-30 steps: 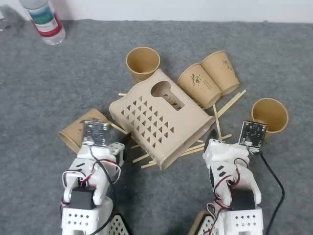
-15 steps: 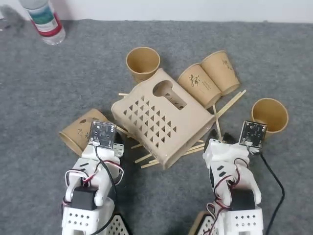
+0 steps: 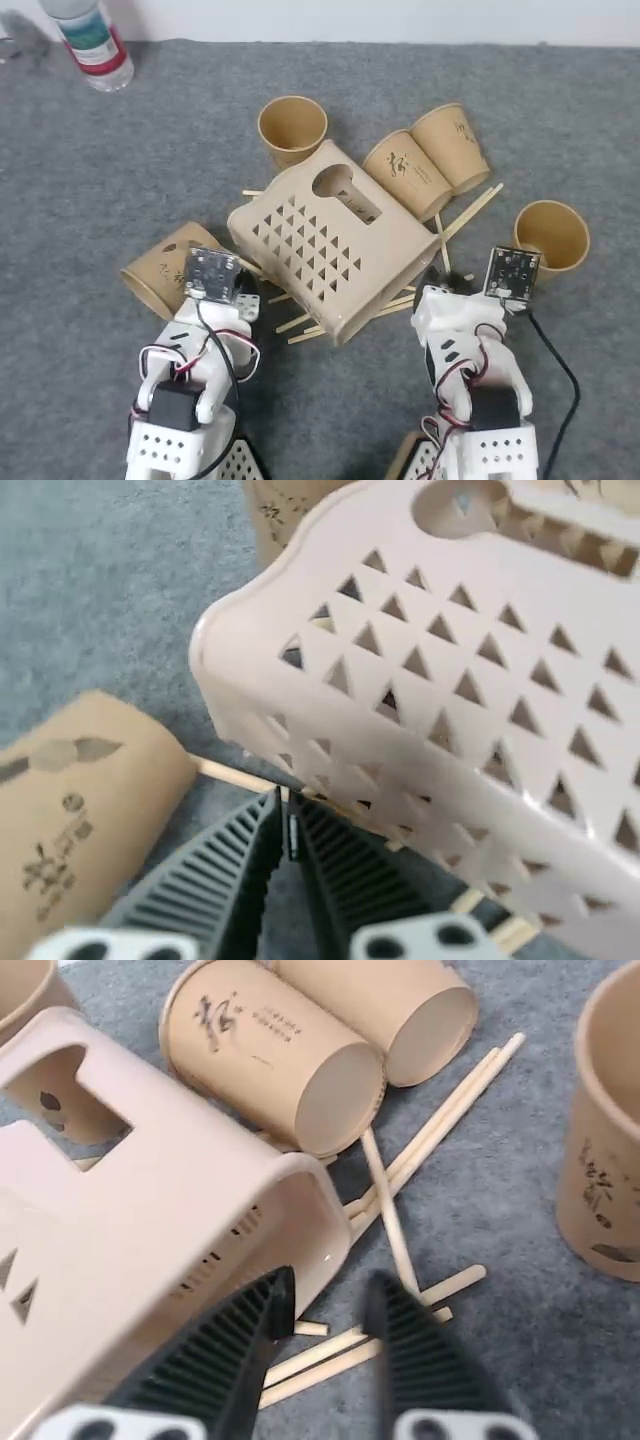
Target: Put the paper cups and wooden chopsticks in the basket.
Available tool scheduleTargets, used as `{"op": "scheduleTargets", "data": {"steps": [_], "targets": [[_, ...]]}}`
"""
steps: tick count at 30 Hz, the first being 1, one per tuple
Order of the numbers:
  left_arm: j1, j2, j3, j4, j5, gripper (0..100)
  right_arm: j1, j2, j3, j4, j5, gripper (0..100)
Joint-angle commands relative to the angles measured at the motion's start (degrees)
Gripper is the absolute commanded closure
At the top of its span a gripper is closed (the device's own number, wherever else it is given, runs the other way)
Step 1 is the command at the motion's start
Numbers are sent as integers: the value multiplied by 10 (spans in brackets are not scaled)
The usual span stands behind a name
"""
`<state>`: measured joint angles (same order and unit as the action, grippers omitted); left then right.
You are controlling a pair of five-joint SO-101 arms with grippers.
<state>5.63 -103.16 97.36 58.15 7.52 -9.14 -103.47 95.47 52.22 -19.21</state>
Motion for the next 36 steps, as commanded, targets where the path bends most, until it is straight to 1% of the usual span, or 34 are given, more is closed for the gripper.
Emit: {"op": "scheduleTargets", "data": {"steps": [1,5,9,11,14,16,18,20,21,22,28,32,34,36], "targets": [[-12,-9,-9,-24,72,987,-7,-4,10,2,11,926],[-64,-7,-9,-96,95,987,-7,-4,10,-1,7,923],[-84,-7,-9,-124,98,987,8,-5,10,-30,-24,925],[-84,-7,-9,-135,98,987,49,-5,10,-58,-53,925],[-84,-8,-9,-138,100,987,126,-5,10,-95,-130,926],[-84,-9,-9,-138,120,987,145,-5,10,-102,-157,928],[-84,-8,-12,-135,136,987,112,-5,7,-87,-122,953],[-84,-7,-12,-134,139,987,51,-5,7,-70,-57,998],[-84,-7,-13,-127,139,987,27,-4,7,-62,-31,987],[-84,-7,-18,-115,139,987,11,-4,7,-54,-20,988],[-80,-6,-79,-29,139,987,3,-3,8,-44,-17,991],[-80,-5,-85,-18,139,987,3,-3,4,-36,-17,991],[-80,-5,-93,-7,139,987,2,-3,-11,-12,-17,991],[-80,-5,-126,26,140,987,2,-3,-38,25,-16,991]]}}
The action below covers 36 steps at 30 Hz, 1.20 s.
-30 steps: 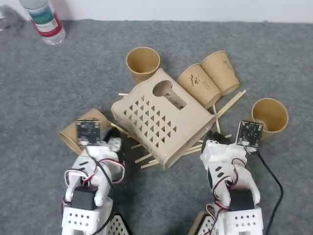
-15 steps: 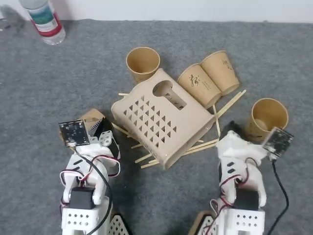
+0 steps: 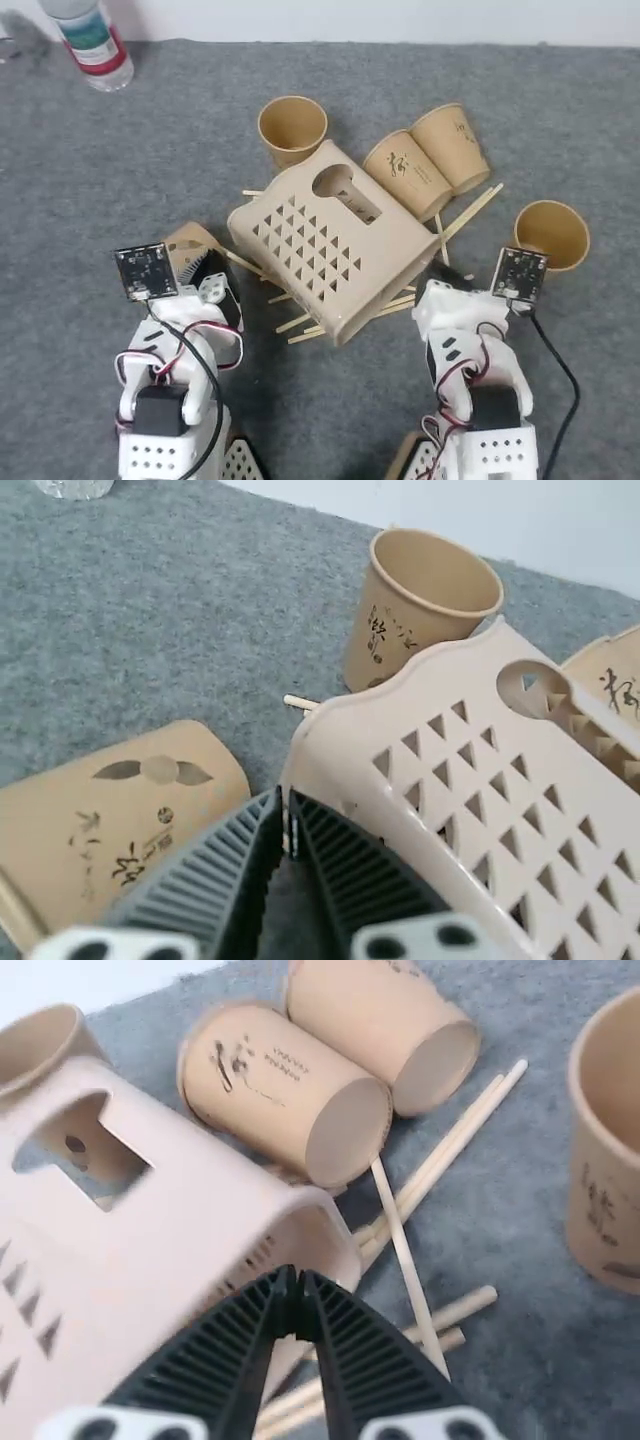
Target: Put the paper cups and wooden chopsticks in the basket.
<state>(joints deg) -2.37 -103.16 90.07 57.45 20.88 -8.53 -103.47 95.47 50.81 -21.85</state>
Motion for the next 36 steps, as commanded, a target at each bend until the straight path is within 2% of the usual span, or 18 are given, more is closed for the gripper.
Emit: {"op": "scheduleTargets", "data": {"steps": [1,6,8,15,18,21,24,31,33,36], "targets": [[0,-5,-73,55,6,987,-3,-2,-56,57,11,991],[-5,-5,-99,93,1,987,0,-2,-109,110,50,991],[-6,-5,-120,105,-26,987,1,-2,-122,112,61,991],[-51,-6,-209,87,-26,987,48,-2,-197,99,60,991],[-50,-7,-281,29,0,987,52,-2,-228,35,62,991],[-47,-6,-387,-21,-2,987,61,-2,-279,-30,65,991],[-47,-5,-454,-106,-11,987,73,-2,-334,-120,77,991],[-52,-6,-467,-336,-47,987,69,0,-355,-448,79,991],[-51,-3,-464,-386,-47,987,69,15,-360,-508,80,991],[-51,47,-471,-394,-61,988,72,99,-388,-527,81,991]]}}
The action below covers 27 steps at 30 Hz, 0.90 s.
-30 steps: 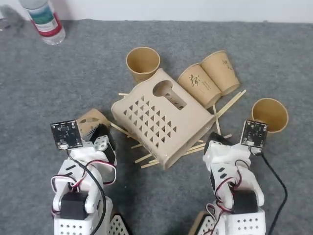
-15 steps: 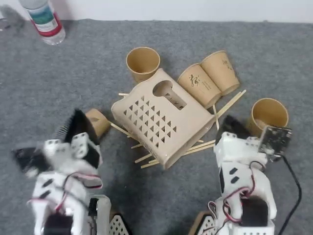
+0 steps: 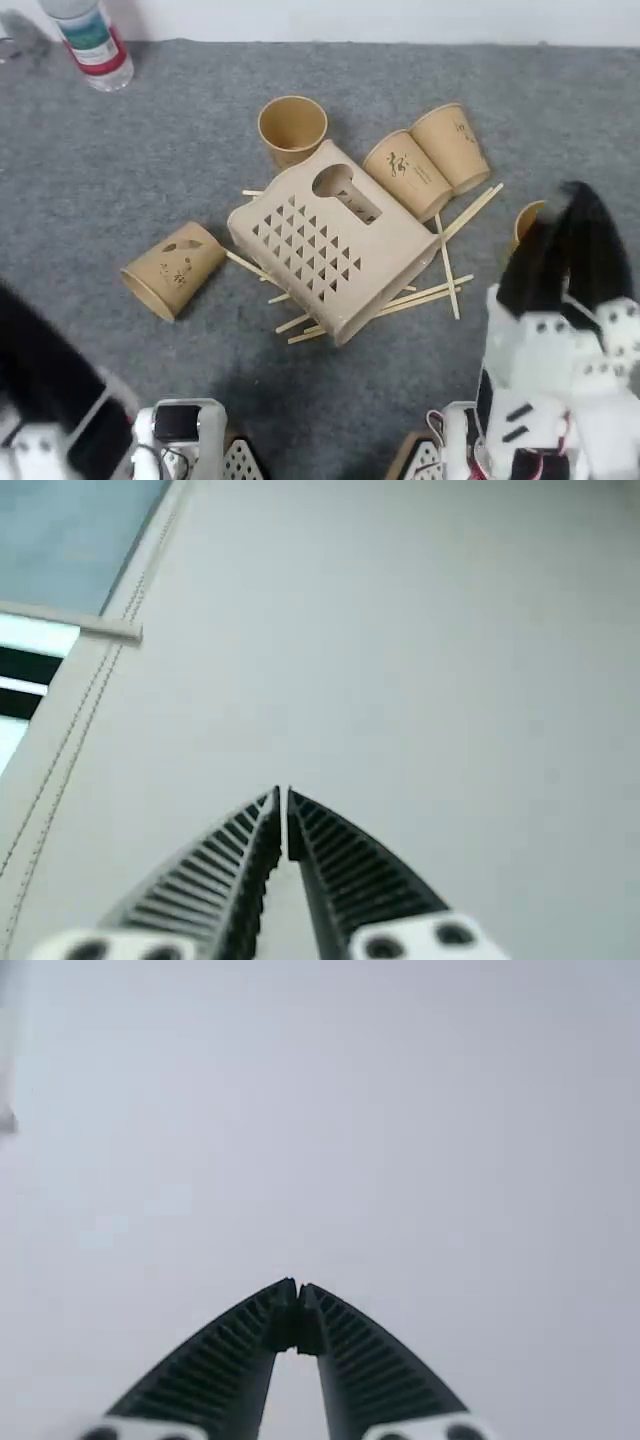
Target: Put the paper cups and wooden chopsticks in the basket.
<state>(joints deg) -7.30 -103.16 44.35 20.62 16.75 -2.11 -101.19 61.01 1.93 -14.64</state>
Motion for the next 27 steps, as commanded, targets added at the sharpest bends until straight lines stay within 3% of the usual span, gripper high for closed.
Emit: {"op": "scheduleTargets", "data": {"steps": [1,7,14,20,27], "targets": [[-1,74,-19,-17,-26,988,7,116,-62,-38,15,991],[1,298,-161,90,-32,988,7,378,-275,-10,25,991],[-3,657,-424,333,-35,987,3,640,-528,268,25,991],[2,916,-615,622,-98,987,3,746,-564,492,25,990],[-4,1091,-723,801,-121,987,5,766,-564,681,25,990]]}}
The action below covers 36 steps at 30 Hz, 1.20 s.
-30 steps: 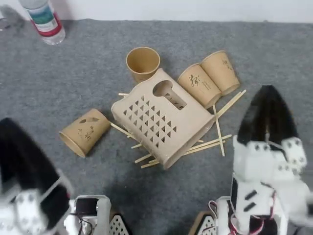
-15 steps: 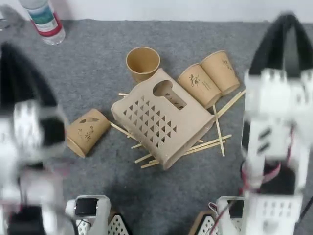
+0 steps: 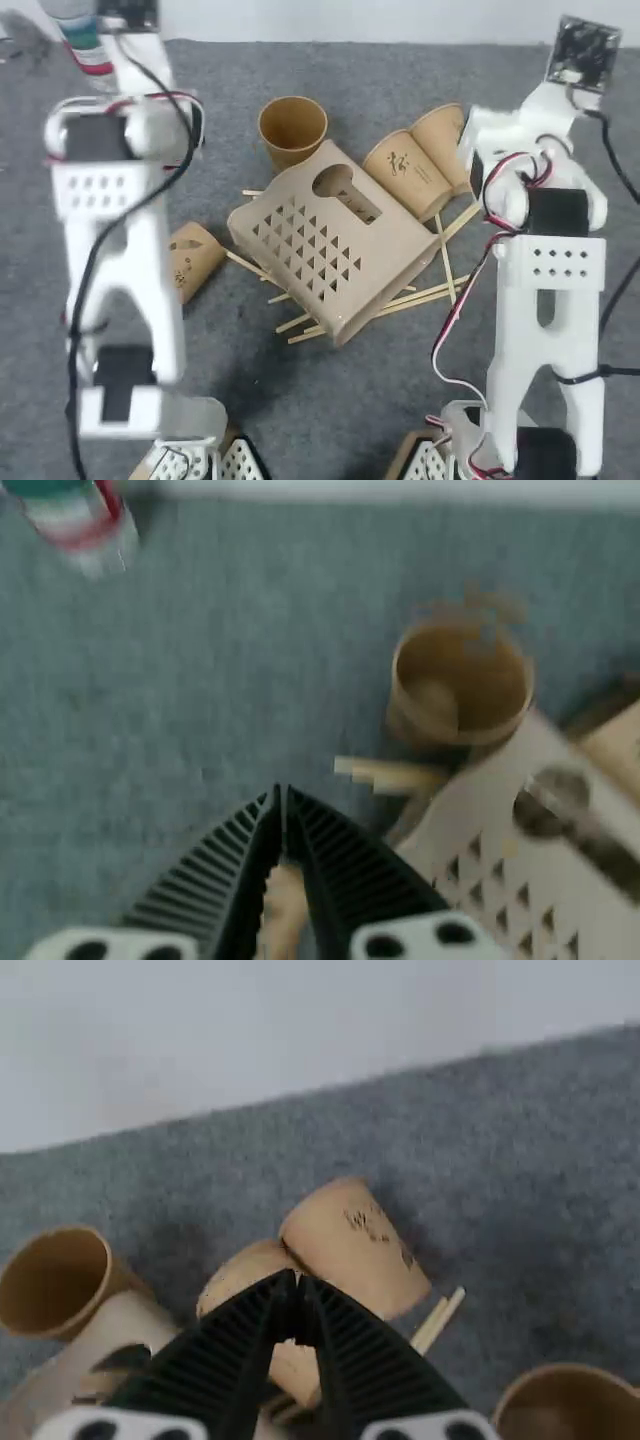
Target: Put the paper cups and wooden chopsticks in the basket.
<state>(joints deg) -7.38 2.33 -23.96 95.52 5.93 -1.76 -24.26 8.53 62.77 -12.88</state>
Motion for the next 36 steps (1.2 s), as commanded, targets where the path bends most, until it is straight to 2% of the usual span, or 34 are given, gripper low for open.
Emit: {"op": "scheduleTargets", "data": {"steps": [1,5,8,15,28,36], "targets": [[-3,45,-35,50,-19,987,0,-1,-37,100,7,990],[1,70,15,48,-26,987,3,4,-4,167,8,991],[-1,88,46,48,-25,987,4,2,62,175,9,990],[3,105,90,49,-25,987,3,0,164,87,8,991],[-1,99,91,50,-25,987,-19,0,159,108,9,991],[54,121,99,35,-25,987,-15,5,185,15,10,990]]}}
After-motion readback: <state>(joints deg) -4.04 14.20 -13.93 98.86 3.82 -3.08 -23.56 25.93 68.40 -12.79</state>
